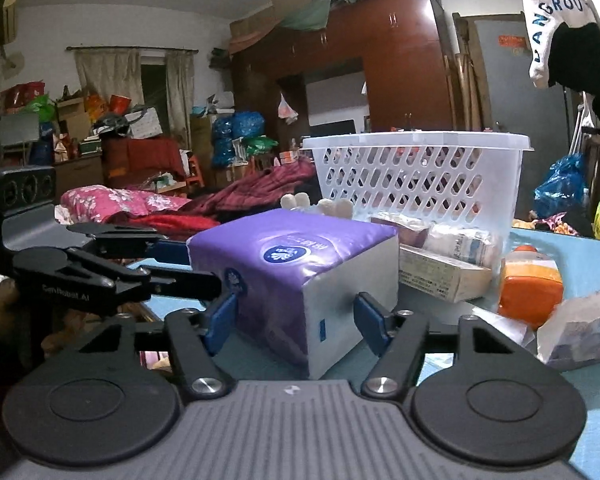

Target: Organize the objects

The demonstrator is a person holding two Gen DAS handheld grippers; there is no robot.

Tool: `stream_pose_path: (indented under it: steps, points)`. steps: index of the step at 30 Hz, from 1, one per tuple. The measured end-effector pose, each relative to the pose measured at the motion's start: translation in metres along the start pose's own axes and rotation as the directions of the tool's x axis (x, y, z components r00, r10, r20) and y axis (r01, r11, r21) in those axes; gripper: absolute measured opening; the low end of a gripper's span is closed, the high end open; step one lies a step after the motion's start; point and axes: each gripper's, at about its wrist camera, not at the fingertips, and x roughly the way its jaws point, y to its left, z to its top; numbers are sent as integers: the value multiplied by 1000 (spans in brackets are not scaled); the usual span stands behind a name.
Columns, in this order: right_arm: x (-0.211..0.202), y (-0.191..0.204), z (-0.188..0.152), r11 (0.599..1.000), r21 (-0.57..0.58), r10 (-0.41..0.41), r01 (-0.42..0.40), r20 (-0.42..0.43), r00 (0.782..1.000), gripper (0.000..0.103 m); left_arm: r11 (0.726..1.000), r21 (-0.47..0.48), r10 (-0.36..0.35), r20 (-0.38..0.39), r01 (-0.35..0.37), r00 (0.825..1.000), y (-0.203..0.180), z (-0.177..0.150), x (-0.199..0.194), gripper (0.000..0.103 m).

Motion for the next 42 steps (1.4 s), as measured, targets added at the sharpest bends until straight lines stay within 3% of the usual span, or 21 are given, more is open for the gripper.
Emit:
stream_pose_path:
  steps: [4, 8, 15, 20, 23, 25, 29, 33, 37, 42]
  points:
    - [0, -2, -3, 1000, 15, 10, -10, -6, 1000, 61, 999, -32, -30, -13, 30, 999, 9, -3, 2, 51]
    - [3, 1, -4, 1000, -12, -4, 4, -15, 1000, 61, 1000, 16, 2, -17, -1, 1000, 1, -6, 5, 52]
    - [-11, 9, 8, 998, -52, -20, 21, 30, 999, 56, 1000, 12, 20, 68, -21, 997, -9, 2, -14, 48]
    - [-30, 16, 64, 987, -143, -54, 72, 126, 991, 55, 995, 86, 37, 176, -53, 984, -17, 56, -31, 48]
    - [-27, 5, 118, 976, -185, -86, 118, 168, 982, 55, 993, 109, 30, 216, -55, 976, -7, 114, -19, 48]
    - [-13, -11, 155, 972, -191, -109, 137, 150, 983, 55, 994, 100, 27, 204, -48, 979, 7, 152, 1, 48]
    - [36, -53, 204, 979, -144, -139, 142, 33, 990, 54, 999, 27, 27, 101, -30, 995, 45, 201, 60, 48]
    - [98, -86, 207, 987, -71, -153, 144, -133, 979, 54, 997, -75, 30, -34, -32, 999, 84, 203, 126, 48]
    - [145, -104, 194, 990, -18, -139, 140, -270, 953, 54, 988, -143, 40, -149, -61, 988, 112, 193, 171, 48]
    - [176, -108, 194, 985, -30, -168, 169, -375, 912, 54, 981, -153, 64, -308, -116, 949, 126, 193, 206, 49]
